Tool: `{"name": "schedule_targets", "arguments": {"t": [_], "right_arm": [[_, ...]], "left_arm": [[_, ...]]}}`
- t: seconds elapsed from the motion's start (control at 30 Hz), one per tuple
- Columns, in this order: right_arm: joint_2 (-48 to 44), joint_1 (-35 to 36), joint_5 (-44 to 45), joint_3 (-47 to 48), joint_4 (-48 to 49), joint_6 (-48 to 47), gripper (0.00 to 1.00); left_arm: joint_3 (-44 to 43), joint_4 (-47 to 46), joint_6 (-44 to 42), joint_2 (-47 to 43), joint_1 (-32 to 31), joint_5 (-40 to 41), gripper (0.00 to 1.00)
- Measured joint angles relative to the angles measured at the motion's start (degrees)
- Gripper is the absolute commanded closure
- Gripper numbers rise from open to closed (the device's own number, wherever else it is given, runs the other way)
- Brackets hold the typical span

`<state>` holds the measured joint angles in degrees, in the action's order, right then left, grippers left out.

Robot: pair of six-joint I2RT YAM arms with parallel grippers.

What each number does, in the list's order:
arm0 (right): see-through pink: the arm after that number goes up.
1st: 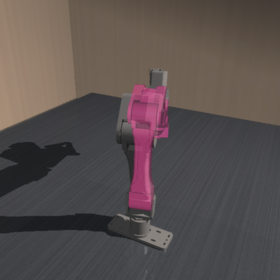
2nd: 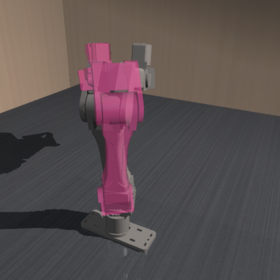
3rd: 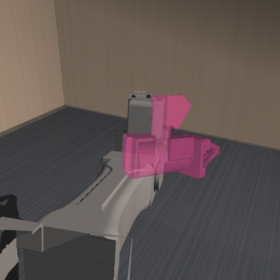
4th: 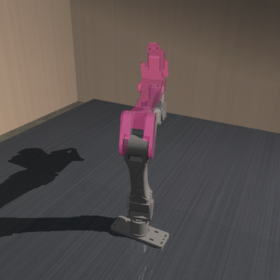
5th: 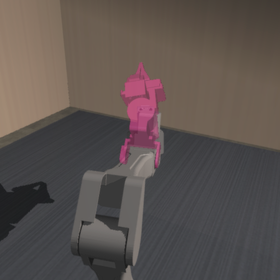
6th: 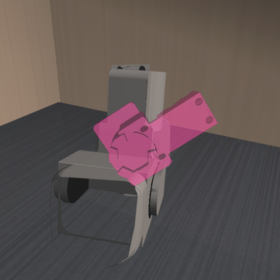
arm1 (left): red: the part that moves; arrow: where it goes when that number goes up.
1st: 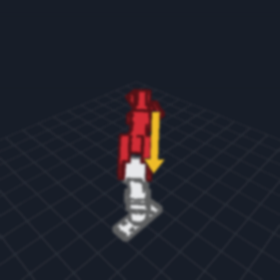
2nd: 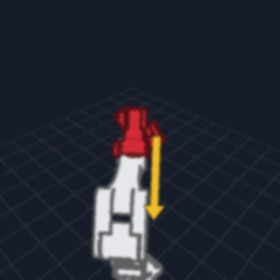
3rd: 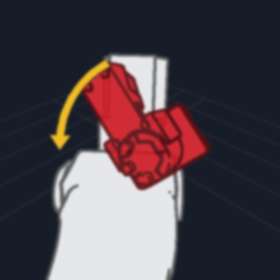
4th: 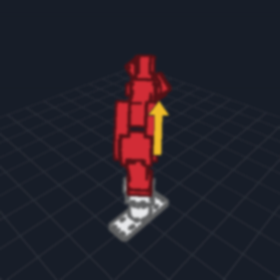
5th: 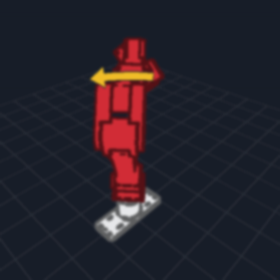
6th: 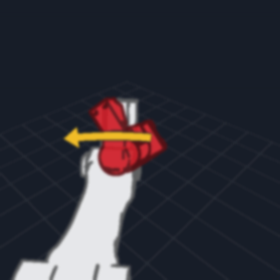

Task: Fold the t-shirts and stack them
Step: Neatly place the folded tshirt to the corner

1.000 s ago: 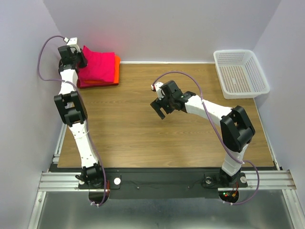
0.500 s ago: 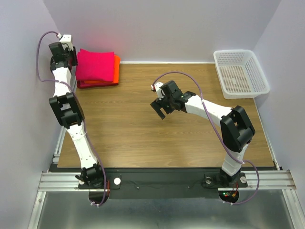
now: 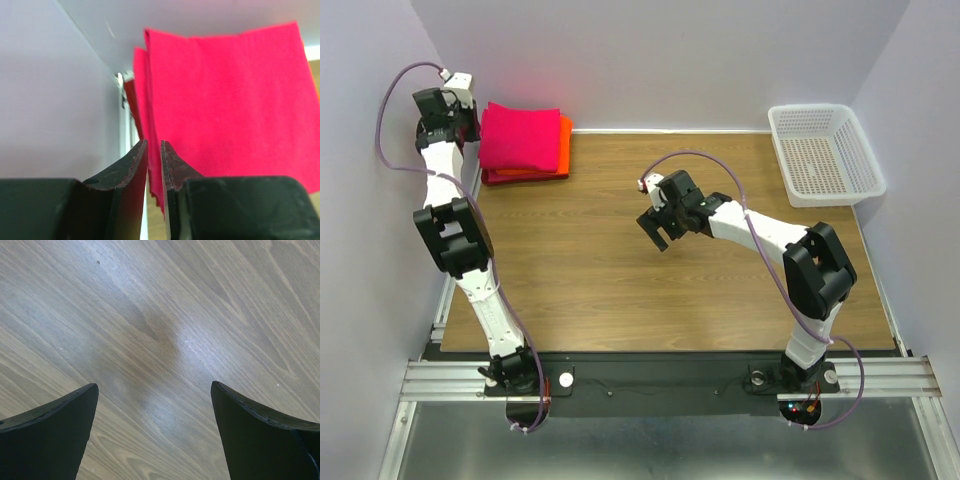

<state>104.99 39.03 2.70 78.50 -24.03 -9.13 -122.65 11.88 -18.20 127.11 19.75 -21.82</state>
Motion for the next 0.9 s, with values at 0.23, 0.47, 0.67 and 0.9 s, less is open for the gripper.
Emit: {"name": "schedule_targets", "arguments": {"t": [0.23,0.47,0.67,0.9], "right_arm": [[-0.61,-0.07,0.48,-1.75,-0.20,-0.04,0.00],[-1.05,-0.24,0.72,-2.27,-0.20,-0.04,0.00],[-1.14,-0.44,0.90,-2.27,-0.20,-0.07,0.00],[-1.38,-0.44,1.40,-2.27,-0.20,-0.09,0.00]], "left_arm": [[5.77,3.63,-1.73,-0.02,0.00,-1.09,0.75],[6.25,3.76,-1.60,0.22,-0.02,2.97,0.79],[2.47,4.74,-1.09,4.31,0.07,8.92,0.79],[1.25,5.86,-0.28,5.49,0.13,11.50,0.79]]}}
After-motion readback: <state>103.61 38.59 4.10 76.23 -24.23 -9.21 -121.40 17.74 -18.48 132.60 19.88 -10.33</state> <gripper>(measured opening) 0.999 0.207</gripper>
